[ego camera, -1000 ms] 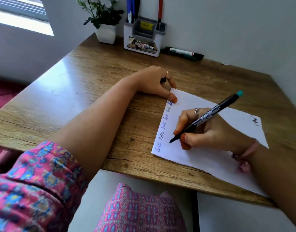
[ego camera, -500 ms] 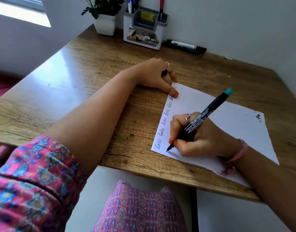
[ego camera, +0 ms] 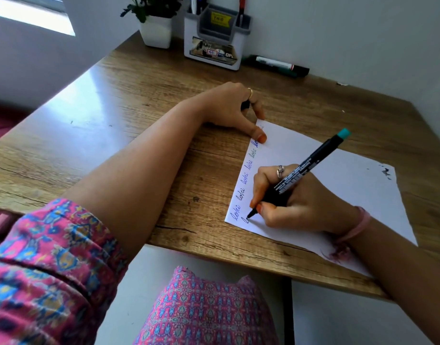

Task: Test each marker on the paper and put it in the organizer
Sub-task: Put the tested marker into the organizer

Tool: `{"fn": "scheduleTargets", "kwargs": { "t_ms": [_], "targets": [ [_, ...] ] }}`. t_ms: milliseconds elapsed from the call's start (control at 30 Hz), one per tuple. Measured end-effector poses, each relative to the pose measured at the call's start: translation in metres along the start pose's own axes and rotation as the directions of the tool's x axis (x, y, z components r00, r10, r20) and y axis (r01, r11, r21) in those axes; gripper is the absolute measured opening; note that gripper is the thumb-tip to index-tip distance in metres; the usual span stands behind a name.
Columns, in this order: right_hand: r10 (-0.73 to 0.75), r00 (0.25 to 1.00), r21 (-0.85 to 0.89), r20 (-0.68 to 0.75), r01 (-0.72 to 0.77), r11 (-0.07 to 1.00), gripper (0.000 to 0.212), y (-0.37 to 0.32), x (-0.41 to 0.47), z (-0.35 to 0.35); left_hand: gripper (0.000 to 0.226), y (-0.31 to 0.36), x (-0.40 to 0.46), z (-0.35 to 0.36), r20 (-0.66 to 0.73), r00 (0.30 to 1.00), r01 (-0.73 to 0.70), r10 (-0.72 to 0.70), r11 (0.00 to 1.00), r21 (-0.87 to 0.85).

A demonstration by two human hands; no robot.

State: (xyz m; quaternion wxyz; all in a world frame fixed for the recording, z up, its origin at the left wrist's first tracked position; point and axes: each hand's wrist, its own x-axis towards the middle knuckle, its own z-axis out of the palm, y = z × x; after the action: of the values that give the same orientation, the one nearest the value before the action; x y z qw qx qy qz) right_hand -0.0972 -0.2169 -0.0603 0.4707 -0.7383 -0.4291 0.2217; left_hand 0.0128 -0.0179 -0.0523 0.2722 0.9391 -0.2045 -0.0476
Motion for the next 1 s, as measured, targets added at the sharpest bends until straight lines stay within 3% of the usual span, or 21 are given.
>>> {"fn": "scheduleTargets", "kwargs": {
  "t_ms": [1000],
  "targets": [
    [0.001,0.997,-0.015,-0.071,-0.002,1.000,0.008,0.0044,0.0003,-0.0002,0.051,-0.0006,0.0021,0.0005,0.011,1.000,-0.002,0.002,1.000,0.005]
  ]
}}
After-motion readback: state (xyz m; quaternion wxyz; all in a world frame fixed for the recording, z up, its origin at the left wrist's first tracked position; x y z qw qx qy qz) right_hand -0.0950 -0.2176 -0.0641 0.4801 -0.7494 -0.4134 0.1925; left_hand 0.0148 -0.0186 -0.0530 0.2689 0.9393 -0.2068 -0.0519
